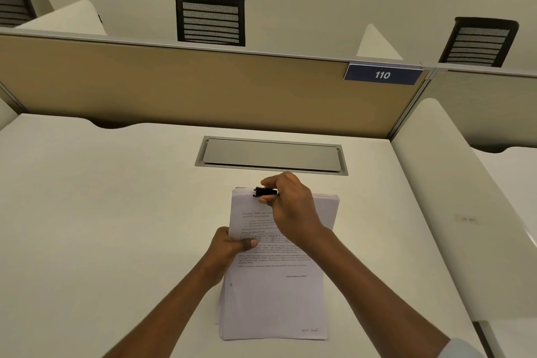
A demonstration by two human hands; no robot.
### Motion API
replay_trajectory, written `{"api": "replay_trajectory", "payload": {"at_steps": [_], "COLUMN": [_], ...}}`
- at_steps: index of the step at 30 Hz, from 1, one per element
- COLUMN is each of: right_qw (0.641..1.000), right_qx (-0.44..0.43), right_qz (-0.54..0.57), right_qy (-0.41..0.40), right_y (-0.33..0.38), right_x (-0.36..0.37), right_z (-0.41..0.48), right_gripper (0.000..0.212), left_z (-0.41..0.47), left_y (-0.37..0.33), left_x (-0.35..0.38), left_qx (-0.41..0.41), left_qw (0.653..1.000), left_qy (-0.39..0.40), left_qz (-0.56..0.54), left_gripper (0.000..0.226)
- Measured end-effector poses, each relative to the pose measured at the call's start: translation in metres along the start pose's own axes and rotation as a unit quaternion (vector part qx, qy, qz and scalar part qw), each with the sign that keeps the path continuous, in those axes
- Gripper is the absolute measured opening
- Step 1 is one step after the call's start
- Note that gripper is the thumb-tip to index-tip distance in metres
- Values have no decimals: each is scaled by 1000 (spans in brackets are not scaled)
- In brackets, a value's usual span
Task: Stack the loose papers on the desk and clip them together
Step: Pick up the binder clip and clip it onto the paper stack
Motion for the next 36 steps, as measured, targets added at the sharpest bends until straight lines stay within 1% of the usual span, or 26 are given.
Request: {"api": "replay_trajectory", "payload": {"at_steps": [3,8,13,16,21,23,26,28,29,30,32,34,35,36], "right_qw": [996,985,984,986,989,990,992,994,995,996,997,997,997,997], "right_qx": [68,108,107,98,79,70,58,49,43,38,32,29,28,25], "right_qz": [20,73,68,64,63,73,66,62,57,51,44,47,47,47], "right_qy": [61,115,124,118,108,99,91,79,74,70,62,57,56,56], "right_y": [-2,-6,-11,-9,-4,-2,-1,0,1,1,0,-1,-1,-1], "right_x": [-2,-5,-7,-7,-7,-6,-4,-4,-3,-3,-3,-3,-3,-2], "right_z": [4,11,15,13,6,3,-2,-4,-5,-5,-6,-6,-6,-6], "right_gripper": [30,34,36,34,29,27,26,25,24,24,25,26,26,27], "left_z": [-2,-6,-9,-11,-17,-18,-21,-21,-22,-23,-22,-21,-20,-19], "left_y": [1,0,1,0,-3,-4,-11,-19,-23,-27,-31,-30,-28,-26], "left_x": [-1,-2,-4,-5,-5,-6,-6,-6,-5,-4,-2,-2,-3,-4], "left_qx": [1,5,9,14,21,24,37,56,65,71,76,71,71,69], "left_qw": [1000,1000,1000,1000,1000,1000,999,998,998,997,997,997,997,996], "left_qy": [-4,0,-3,-5,-11,-13,-20,-21,-20,-19,-10,-22,-34,-47], "left_qz": [2,-6,-12,-10,-10,-9,-5,-3,0,3,9,9,10,9], "left_gripper": [37,34,35,39,39,46,70,79,77,69,41,10,7,9]}}
Point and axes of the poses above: each hand's wrist, its own z-axis towards the middle knuckle, its own x-axis out of the palm, y = z × x, the point moved 5 cm from there along z, towards the middle knuckle, and after that the axes turned 5 degrees about -x, right-handed, at the moved point
